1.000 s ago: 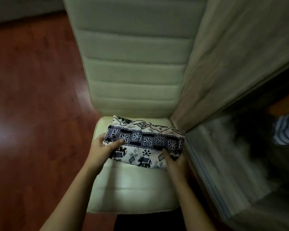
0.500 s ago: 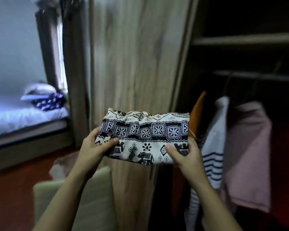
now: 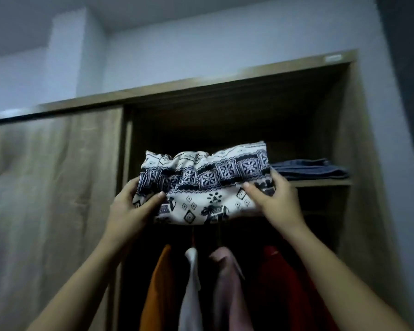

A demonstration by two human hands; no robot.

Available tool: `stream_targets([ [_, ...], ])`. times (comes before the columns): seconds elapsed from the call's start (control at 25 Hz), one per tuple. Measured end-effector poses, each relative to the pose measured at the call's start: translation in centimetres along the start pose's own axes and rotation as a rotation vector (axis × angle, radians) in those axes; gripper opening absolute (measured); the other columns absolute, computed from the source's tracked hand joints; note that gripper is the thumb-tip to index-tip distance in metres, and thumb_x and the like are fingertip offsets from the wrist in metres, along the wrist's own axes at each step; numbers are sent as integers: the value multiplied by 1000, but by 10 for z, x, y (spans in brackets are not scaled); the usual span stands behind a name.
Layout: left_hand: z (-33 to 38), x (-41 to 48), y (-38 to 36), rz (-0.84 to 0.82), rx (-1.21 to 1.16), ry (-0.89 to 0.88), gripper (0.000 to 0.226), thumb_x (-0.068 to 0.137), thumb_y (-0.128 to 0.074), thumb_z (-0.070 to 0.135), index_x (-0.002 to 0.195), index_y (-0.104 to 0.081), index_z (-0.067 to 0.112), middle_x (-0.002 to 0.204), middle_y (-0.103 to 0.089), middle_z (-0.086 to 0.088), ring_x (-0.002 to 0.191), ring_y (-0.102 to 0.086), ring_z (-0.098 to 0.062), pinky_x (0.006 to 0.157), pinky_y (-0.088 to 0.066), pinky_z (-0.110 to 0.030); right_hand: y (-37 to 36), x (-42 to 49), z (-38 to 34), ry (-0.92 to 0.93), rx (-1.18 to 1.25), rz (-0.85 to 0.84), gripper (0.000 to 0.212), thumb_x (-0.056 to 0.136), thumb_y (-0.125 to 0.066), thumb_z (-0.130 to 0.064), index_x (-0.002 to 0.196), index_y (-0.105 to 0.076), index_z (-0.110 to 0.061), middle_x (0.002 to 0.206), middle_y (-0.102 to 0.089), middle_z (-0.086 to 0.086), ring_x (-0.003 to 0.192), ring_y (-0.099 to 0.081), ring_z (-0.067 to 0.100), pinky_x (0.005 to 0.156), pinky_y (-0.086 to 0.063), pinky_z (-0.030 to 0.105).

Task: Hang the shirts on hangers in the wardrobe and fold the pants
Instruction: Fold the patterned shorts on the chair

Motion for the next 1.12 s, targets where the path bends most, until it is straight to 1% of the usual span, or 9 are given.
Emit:
stream_targets([
  [0.16, 23, 64, -75, -32, -85, -66, 37, 72, -77, 30, 106, -65, 23, 99, -71, 3, 94, -67, -14, 91, -52, -44, 59, 79, 2, 52, -209, 112, 22, 75, -73, -29, 91, -66, -16, 92, -71, 6, 86, -65, 22, 73, -47, 30],
  [0.32, 19, 119, -141, -15, -167, -29, 50, 59, -75, 51, 102, -64, 28, 97, -73, 3, 94, -69, -18, 87, -54, -50, 84, 145, 12, 107, -527, 200, 27, 79, -67, -26, 92, -60, -3, 99, -64, 17, 93, -59, 32, 74, -40, 31],
  [0.44, 7, 148, -181, -8, -163, 8, 51, 56, -74, 52, 99, -64, 28, 96, -72, 5, 94, -68, -16, 87, -54, -47, 91, 179, 32, 81, -724, 196, 37, 82, -63, -25, 109, -52, -2, 111, -60, 21, 104, -56, 37, 82, -43, 37],
  [0.52, 4, 158, -199, 1, -150, 56, 46, 61, -77, 46, 100, -62, 27, 100, -70, 4, 96, -66, -16, 88, -54, -45, 95, 190, 43, 51, -815, 189, 45, 85, -62, -23, 121, -43, -6, 116, -58, 21, 108, -56, 39, 81, -44, 38],
  [0.64, -17, 161, -228, -23, -42, 170, 48, 76, -77, 30, 116, -55, 15, 115, -62, -5, 108, -59, -23, 93, -48, -35, 92, 196, 75, -27, -922, 119, 47, 86, -60, -16, 126, -34, -16, 110, -60, 20, 102, -59, 39, 71, -41, 35],
  [0.72, -35, 154, -237, -21, 54, 242, 50, 80, -73, 29, 121, -52, 10, 124, -59, -12, 115, -54, -29, 93, -43, -34, 92, 195, 102, -218, -1018, 29, 44, 89, -56, -14, 130, -39, -15, 117, -57, 22, 108, -57, 39, 80, -47, 38],
  [0.8, -42, 154, -239, -8, 78, 281, 49, 82, -71, 31, 121, -53, 10, 125, -59, -14, 115, -54, -31, 93, -44, -35, 99, 199, 108, -372, -1095, -2, 38, 88, -57, -16, 124, -53, -6, 124, -55, 21, 114, -55, 37, 89, -49, 37],
  [0.96, -29, 167, -235, 12, 133, 204, 40, 84, -68, 29, 119, -57, 13, 119, -61, -12, 113, -55, -29, 92, -43, -32, 105, 212, 81, -408, -1150, 10, 39, 86, -60, -15, 121, -55, 1, 131, -51, 20, 120, -51, 36, 92, -48, 38],
  [1.12, -34, 162, -241, -84, 340, 200, 33, 86, -64, 34, 114, -63, 16, 116, -65, -14, 110, -57, -31, 91, -46, -34, 102, 199, 80, -453, -1397, -240, 39, 87, -58, -23, 121, -58, -4, 127, -57, 10, 117, -57, 28, 95, -50, 33],
])
Point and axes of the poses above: each hand's wrist, its own x-axis towards the middle knuckle, its own y-axis out of the back of the hand, z = x × y, the point moved 7 cm from there along x, towards the middle knuckle
